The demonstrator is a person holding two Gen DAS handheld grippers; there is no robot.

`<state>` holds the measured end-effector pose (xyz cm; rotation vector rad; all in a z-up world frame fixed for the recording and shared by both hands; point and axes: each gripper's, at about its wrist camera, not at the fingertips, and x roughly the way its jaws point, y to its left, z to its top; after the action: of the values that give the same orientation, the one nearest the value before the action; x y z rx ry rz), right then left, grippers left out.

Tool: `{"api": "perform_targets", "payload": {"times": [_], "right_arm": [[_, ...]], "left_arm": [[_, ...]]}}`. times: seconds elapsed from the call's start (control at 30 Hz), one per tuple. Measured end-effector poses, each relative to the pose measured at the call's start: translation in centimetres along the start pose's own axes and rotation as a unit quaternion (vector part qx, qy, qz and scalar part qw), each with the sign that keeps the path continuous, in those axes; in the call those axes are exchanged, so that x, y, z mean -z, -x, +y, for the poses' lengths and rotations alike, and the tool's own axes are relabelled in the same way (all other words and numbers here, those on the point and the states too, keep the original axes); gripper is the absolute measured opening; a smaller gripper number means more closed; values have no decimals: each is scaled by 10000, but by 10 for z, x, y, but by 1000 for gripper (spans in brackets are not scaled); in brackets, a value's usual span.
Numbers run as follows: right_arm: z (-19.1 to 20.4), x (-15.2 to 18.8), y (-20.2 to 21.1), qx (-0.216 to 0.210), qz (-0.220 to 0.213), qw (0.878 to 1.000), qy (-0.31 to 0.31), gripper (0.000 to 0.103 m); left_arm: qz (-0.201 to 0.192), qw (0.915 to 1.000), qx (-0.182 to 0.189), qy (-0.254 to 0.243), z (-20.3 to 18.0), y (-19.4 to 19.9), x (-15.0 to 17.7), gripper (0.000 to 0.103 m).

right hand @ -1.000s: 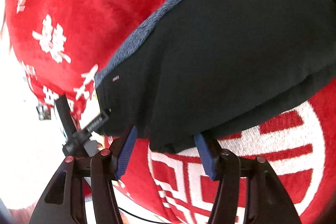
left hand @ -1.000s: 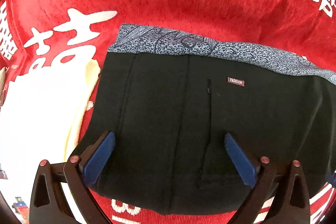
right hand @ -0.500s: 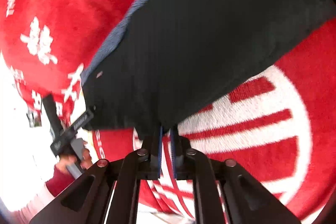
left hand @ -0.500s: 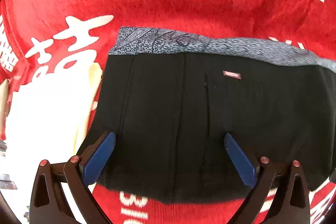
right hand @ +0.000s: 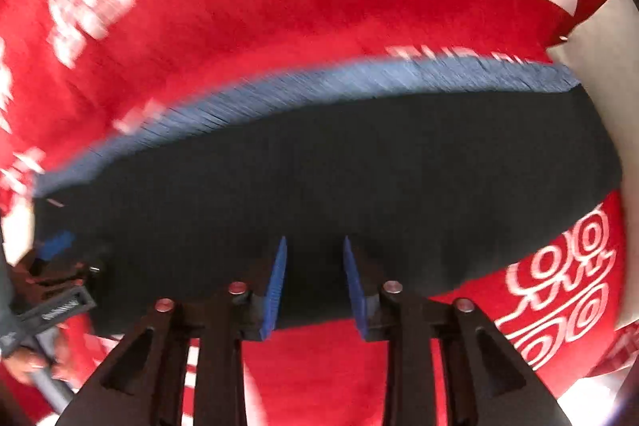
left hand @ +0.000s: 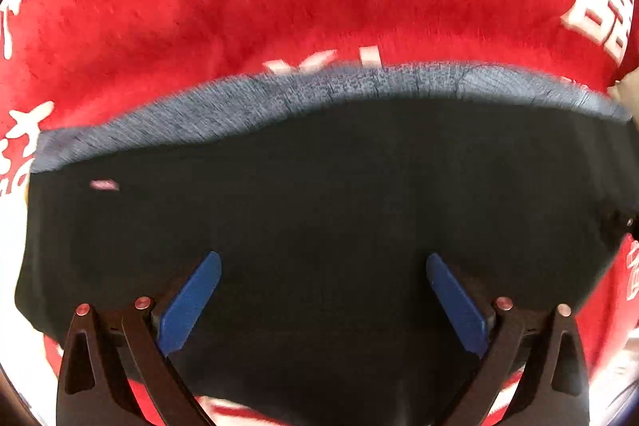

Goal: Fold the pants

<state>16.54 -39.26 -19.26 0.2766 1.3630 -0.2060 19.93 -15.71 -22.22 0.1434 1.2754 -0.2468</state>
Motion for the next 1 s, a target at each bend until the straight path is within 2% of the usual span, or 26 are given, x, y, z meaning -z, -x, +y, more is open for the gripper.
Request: {"api": "perform_targets", "payload": {"times": [0.03, 0.07, 0.13, 0.23, 0.33, 0.5, 0.57, 0.73, 0.83, 0.9, 1.0], "right_arm": [[-10, 4, -2, -203, -144, 9997, 35, 33], [-16, 8, 0, -313, -300, 9990, 108, 33], [-21, 17, 3, -303, -451, 9979, 351, 33], [-22, 22, 5, -252, -559, 9976, 307, 36], [-25, 22, 5, -422, -491, 9978, 136, 45], [-27, 23, 13, -448, -394, 9977, 317, 45], [-37, 24, 15, -489, -383, 9979, 184, 45], [-65, 21, 19, -972, -292, 9941, -387, 45], [-75, 19, 28, -730, -304, 9947, -655, 50], [-86, 16, 36, -743, -444, 9928, -827, 50], [-97, 1, 40, -492, -583, 9938, -807, 50]], "left_arm": [[-83, 9998, 126, 144, 5, 0, 4, 103], [-2, 9989, 306, 352, 13, -2, 7, 103], [181, 9965, 483, 652, 23, -4, 8, 103], [165, 9984, 260, 469, 15, -1, 5, 103], [203, 9989, 93, 401, 8, -1, 0, 103], [212, 9987, -48, 457, 3, 2, 0, 103], [198, 9985, -110, 494, 1, 4, 3, 103], [276, 9978, -292, 523, -10, 10, 6, 103], [374, 9971, -596, 297, -24, 17, -5, 103], [254, 9984, -451, 241, -37, 27, -17, 103], [-8, 9993, -307, 231, -62, 35, -39, 103]]}}
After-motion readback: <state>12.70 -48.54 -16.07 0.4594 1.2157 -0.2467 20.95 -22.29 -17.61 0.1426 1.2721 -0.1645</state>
